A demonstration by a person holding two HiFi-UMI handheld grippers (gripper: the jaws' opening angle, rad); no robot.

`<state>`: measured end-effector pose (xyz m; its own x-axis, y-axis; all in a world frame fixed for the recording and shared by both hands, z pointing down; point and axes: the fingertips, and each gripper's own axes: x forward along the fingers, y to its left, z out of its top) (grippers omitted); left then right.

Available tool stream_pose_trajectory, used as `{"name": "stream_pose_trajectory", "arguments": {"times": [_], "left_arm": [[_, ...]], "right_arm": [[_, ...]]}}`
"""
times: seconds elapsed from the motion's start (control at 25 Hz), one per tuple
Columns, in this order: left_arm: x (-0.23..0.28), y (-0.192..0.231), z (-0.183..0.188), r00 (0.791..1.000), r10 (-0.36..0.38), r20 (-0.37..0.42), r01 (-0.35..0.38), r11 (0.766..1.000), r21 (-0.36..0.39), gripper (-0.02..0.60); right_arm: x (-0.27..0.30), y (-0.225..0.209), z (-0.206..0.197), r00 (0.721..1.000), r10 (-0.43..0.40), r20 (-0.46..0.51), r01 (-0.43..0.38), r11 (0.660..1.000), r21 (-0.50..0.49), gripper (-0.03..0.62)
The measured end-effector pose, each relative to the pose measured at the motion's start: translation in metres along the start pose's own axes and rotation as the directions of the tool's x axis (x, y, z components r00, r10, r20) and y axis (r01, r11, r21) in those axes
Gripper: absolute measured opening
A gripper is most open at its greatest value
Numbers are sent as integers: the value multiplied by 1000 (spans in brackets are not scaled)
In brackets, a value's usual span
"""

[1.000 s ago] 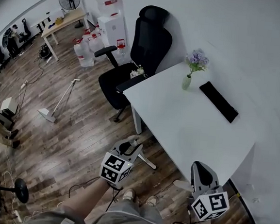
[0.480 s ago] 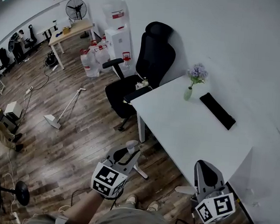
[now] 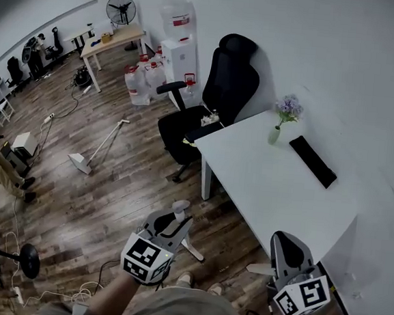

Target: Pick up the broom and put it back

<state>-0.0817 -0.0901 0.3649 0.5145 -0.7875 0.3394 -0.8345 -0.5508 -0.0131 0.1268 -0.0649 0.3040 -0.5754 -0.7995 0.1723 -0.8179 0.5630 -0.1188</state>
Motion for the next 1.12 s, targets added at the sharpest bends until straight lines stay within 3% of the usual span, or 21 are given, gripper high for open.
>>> {"name": "stream_pose_trajectory", "arguments": {"times": [0.6,1.12], "left_arm": [[13,37,-17,997,68,-32,-70,996,-59,114],[80,101,-91,976,132,-172,-145,987,-64,114]], "right_arm": [[46,12,-26,996,74,-58,-73,997,22,34],[123,-24,-71,988,72,-133,-71,997,18,34]]}}
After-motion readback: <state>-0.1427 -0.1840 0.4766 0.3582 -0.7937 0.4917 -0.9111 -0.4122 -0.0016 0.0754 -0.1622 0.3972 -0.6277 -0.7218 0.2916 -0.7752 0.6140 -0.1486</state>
